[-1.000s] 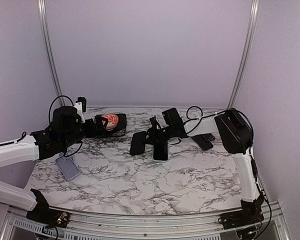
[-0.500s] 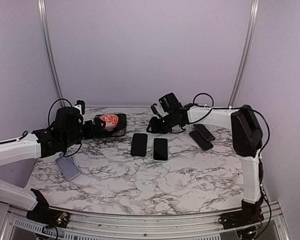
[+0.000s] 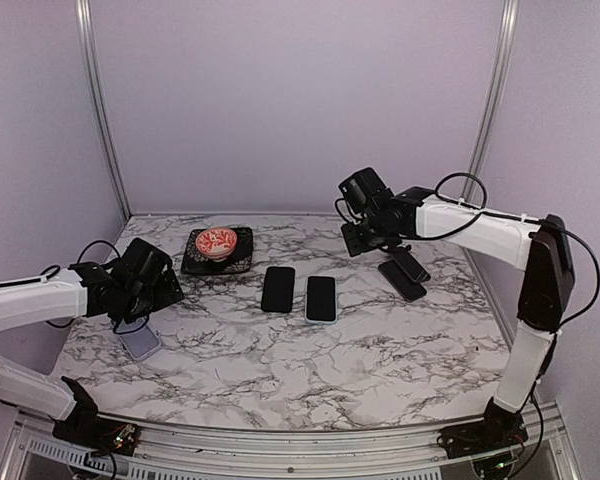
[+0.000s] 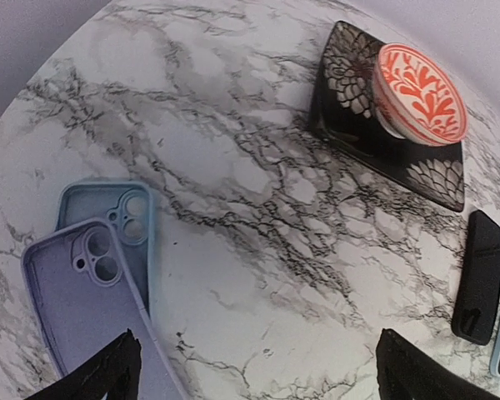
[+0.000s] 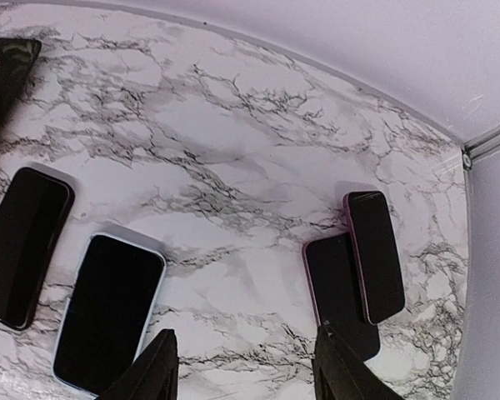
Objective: Put the phone into the phone case
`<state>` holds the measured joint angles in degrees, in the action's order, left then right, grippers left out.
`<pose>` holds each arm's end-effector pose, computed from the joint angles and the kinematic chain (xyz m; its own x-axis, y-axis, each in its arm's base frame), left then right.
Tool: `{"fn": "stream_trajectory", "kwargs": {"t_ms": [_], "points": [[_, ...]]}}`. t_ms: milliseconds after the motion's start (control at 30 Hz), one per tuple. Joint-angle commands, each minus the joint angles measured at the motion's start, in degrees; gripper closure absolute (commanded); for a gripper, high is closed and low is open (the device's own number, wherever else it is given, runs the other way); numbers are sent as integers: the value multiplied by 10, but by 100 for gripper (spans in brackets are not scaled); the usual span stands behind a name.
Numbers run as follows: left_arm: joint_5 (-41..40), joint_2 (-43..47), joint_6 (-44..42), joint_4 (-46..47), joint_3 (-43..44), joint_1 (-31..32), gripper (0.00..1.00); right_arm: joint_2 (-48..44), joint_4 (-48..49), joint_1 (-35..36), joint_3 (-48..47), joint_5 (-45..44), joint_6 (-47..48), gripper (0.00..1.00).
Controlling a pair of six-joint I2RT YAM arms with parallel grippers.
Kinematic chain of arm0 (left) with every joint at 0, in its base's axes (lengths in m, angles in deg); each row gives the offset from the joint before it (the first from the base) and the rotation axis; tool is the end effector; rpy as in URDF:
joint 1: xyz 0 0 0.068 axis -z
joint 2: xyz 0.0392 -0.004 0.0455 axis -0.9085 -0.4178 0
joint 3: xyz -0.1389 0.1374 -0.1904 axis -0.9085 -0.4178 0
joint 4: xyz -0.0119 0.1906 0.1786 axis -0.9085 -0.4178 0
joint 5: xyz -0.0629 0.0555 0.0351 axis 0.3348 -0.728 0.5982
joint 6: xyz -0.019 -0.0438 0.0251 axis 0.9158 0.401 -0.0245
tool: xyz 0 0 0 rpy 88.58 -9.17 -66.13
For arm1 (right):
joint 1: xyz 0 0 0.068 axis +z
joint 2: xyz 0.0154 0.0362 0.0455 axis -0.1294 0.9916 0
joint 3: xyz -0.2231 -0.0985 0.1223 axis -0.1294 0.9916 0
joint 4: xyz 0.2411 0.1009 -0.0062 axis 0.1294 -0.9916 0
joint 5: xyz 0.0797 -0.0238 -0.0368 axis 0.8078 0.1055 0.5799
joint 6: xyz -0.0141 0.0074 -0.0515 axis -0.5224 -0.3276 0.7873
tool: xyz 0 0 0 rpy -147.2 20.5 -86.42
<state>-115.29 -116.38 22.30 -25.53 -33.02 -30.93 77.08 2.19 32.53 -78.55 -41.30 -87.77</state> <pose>0.2116 -0.1252 0.2200 -0.5896 -0.4219 -0.6888 -0.3076 0.9058 -0.2915 0.3212 0.2486 0.2870 -0.6587 -0.2989 -0.6905 -0.2232 0.9540 -0.2001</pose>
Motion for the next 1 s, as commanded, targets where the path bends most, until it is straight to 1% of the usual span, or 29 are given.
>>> {"fn": "stream_trajectory", "kwargs": {"t_ms": [0,33,67,133,167,233,300,400,433,500,567,633,667,767,900,967], "points": [[-41,41,138,-100,-54,-8,1,-4,-18,2,14,-24,47,46],[-47,56,152,-104,-69,-8,1,-6,-13,2,18,-16,53,47],[-53,73,166,-108,-83,-9,4,-5,-11,2,19,-10,56,47],[-56,116,196,-118,-111,-9,22,-6,-7,3,24,5,61,48],[-53,141,214,-119,-127,-9,28,-6,-3,3,28,12,62,48],[-47,195,247,-120,-159,-10,32,-11,9,3,43,29,61,48],[-63,230,254,-120,-178,-12,36,-16,17,3,56,49,54,49],[-68,232,234,-124,-179,-26,35,-24,26,8,74,70,41,49],[-66,220,225,-129,-175,-32,34,-25,27,10,79,72,39,49],[-61,189,213,-136,-174,-53,25,-26,26,14,86,72,35,50],[-40,157,190,-135,-174,-96,21,-25,17,16,83,72,30,50],[-18,128,151,-132,-166,-138,21,-22,5,20,77,71,26,50],[-12,118,130,-130,-160,-148,22,-22,1,22,76,72,25,50],[2,105,90,-108,-155,-150,23,-27,-4,27,81,71,22,50],[32,94,74,-59,-165,-155,27,-31,-17,29,86,68,25,51],[42,80,71,-44,-162,-156,27,-34,-26,30,86,65,27,51]]}}
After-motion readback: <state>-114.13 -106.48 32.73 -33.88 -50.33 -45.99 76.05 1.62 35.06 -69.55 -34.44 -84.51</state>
